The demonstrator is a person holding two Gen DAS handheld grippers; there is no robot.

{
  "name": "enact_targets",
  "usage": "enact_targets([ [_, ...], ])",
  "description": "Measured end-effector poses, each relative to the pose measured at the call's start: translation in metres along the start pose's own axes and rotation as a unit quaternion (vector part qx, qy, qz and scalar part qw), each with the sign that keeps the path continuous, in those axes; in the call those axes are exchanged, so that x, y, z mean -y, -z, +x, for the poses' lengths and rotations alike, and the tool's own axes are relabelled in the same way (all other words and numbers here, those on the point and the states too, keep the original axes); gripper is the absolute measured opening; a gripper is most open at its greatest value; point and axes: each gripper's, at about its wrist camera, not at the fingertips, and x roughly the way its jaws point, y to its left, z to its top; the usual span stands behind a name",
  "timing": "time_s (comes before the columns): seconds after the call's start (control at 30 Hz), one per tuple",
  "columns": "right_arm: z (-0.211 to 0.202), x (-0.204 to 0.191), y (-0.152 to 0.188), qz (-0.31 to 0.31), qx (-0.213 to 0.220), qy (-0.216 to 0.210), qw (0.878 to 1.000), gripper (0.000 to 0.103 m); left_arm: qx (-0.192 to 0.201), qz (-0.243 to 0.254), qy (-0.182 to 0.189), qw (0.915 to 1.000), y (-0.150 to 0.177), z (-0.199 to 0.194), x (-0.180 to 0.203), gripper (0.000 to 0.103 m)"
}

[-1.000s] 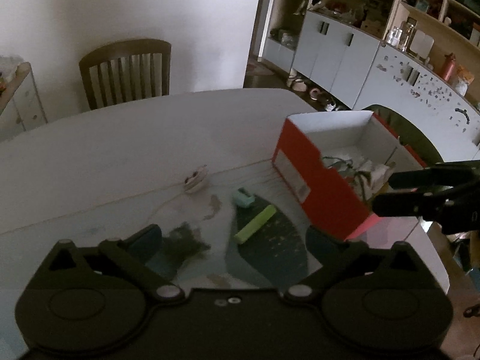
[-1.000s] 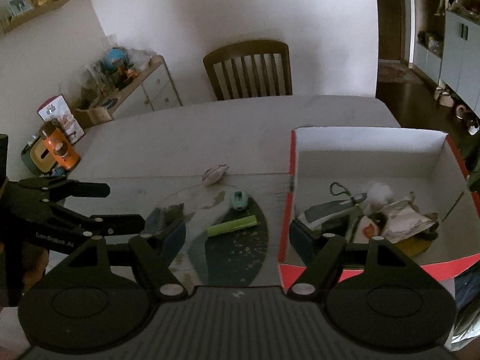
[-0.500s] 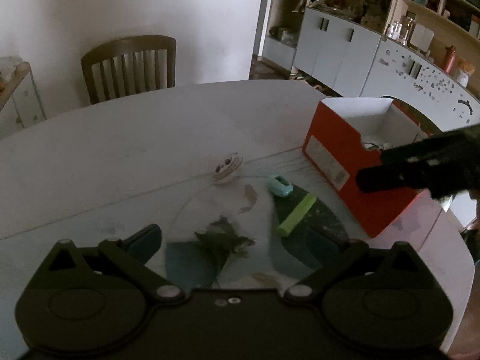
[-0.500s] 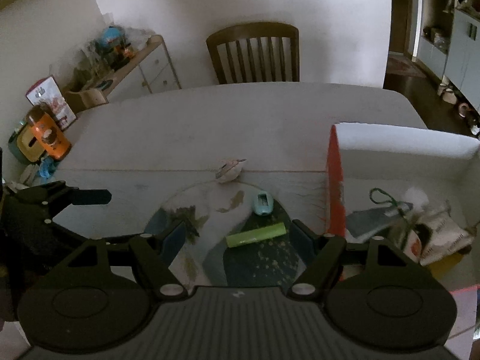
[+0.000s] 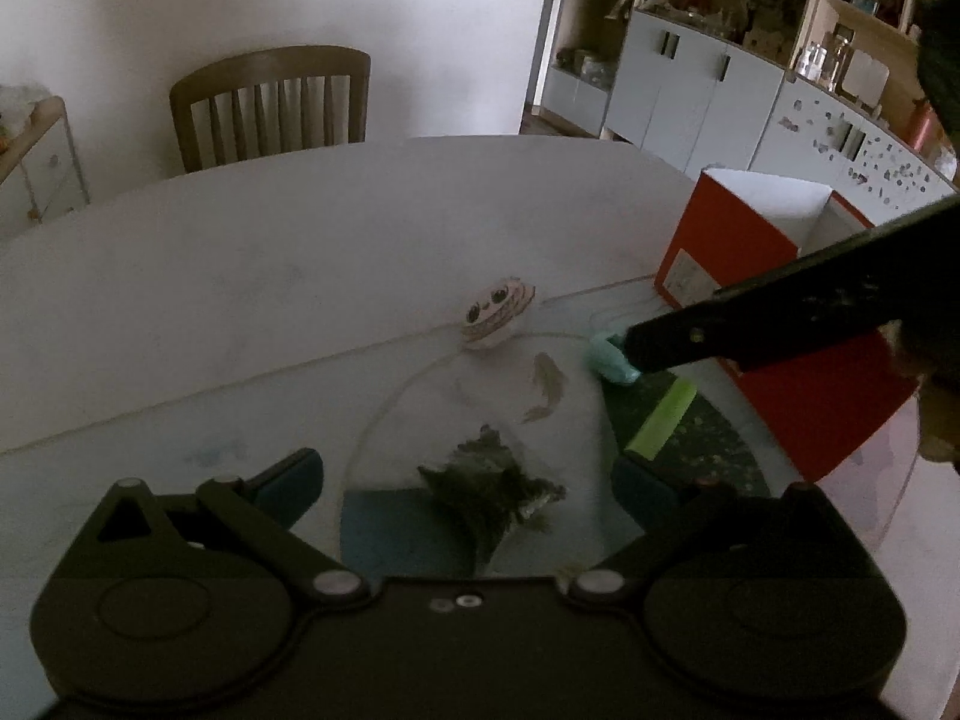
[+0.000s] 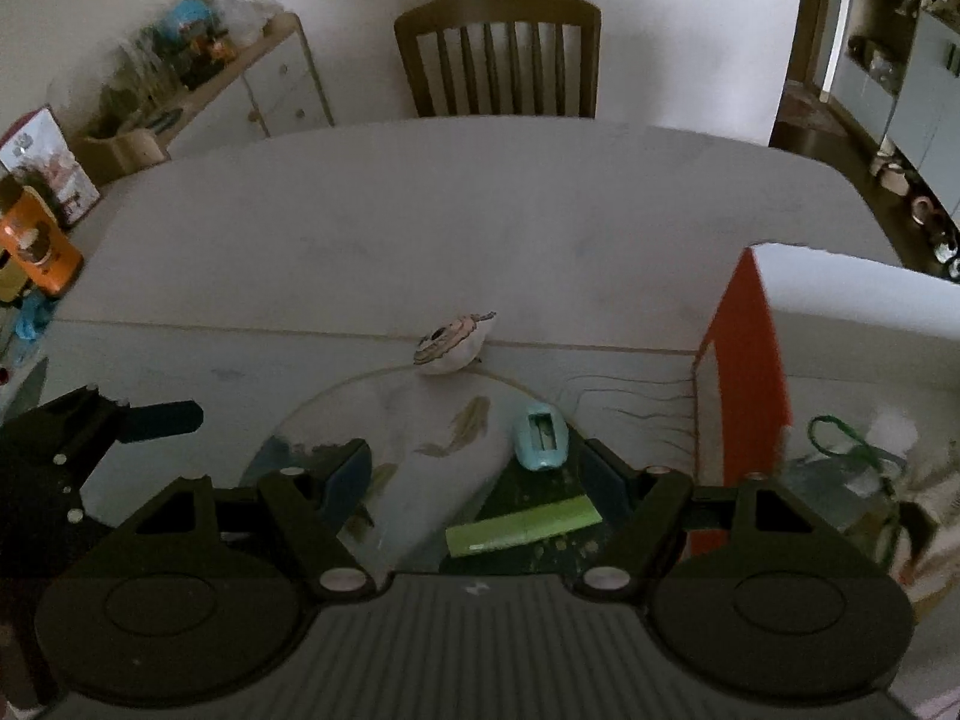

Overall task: Organize objects
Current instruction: 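Reach the left gripper toward the dark crumpled item while the right gripper reaches the teal item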

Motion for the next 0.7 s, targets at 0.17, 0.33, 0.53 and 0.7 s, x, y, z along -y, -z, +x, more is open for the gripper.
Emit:
enact_targets([
  [0.17,0.028,0.003,-0.006,0.005,-0.023,0.025,0.999,0.076,-0.008,-0.012,0.003,0.9999,0.000,0.013,0.001,0.102],
  [0.33,0.051,0.009,-0.010,0.016,-0.044,0.028,0.998,0.076,-0.026,-0.035,0.006,0.9990,0.003,0.027,0.000,0.100],
  [0.53,0.067,0.014,-0.008,0.018,-0.060,0.031,0.998,0.070,-0.045,-0.069,0.001,0.9966,0.007,0.037,-0.006,0.089],
  [0.7,0.075,0.020,-0.005,0.022,-0.067,0.032,0.997,0.065,-0.040,-0.085,0.000,0.9956,0.007,0.036,-0.006,0.082],
])
